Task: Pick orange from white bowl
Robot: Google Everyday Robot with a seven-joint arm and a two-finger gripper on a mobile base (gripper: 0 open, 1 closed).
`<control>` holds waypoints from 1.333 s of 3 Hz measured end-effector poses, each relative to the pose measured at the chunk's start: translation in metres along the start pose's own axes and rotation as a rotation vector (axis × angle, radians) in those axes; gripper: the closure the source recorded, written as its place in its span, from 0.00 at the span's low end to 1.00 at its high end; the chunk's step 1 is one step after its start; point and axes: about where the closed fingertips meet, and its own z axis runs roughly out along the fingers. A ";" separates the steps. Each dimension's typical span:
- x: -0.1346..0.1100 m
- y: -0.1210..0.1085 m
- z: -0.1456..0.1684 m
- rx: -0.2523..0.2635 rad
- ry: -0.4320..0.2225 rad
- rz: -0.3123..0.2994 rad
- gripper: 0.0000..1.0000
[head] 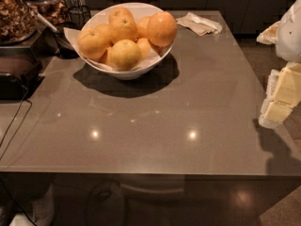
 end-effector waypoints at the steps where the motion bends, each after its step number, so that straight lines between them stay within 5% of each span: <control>1: 0.000 0.000 0.000 0.000 0.000 0.000 0.00; 4: -0.028 -0.038 0.002 -0.022 0.078 -0.041 0.00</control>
Offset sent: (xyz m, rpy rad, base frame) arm 0.0154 0.0096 0.0035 -0.0238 0.0585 -0.0213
